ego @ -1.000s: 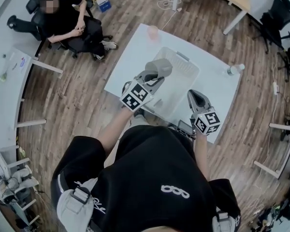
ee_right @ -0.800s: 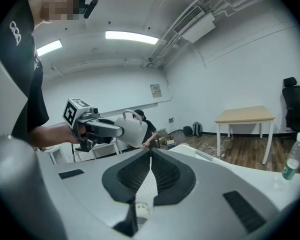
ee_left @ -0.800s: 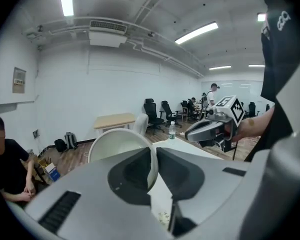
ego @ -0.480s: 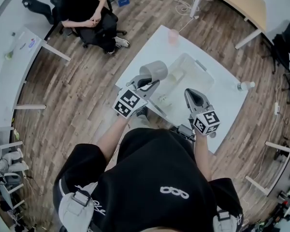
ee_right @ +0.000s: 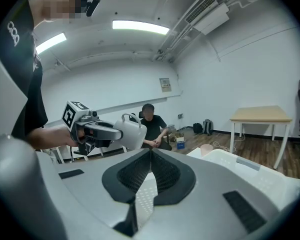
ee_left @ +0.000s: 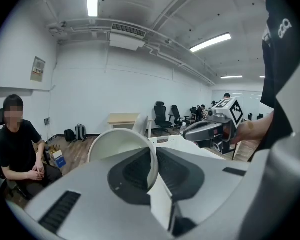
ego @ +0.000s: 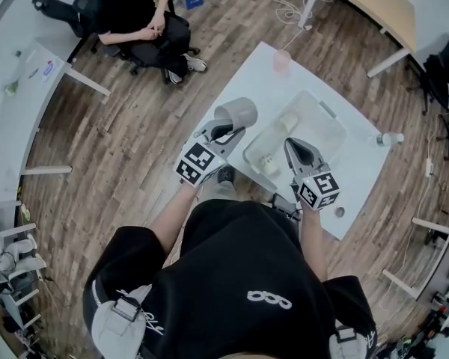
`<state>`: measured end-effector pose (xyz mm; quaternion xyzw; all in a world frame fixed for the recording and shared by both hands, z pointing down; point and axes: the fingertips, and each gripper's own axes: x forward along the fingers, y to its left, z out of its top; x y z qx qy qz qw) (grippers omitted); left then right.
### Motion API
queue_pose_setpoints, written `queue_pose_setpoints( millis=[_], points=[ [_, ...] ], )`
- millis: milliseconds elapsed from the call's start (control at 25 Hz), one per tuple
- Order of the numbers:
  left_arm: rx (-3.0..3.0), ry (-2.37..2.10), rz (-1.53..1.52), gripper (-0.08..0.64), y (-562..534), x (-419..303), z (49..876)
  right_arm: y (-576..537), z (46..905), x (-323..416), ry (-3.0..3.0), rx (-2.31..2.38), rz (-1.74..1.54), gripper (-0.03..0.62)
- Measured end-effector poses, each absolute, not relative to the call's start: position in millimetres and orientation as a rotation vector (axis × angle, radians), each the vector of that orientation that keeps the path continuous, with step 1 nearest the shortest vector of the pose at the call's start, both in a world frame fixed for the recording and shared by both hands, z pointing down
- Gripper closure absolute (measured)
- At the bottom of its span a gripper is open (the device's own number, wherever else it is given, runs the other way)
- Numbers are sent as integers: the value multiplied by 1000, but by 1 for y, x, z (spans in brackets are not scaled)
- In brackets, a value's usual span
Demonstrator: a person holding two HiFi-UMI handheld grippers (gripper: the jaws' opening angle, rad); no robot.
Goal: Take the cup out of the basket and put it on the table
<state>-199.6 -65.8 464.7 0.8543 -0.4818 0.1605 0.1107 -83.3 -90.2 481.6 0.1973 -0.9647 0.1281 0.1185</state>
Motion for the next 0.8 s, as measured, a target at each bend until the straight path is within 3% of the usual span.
queue_pose_setpoints(
  millis=[800],
  points=[
    [2539,-1272,575,520,-87,-257,508,-103,508,-139,-2755,714,419,566]
  ],
)
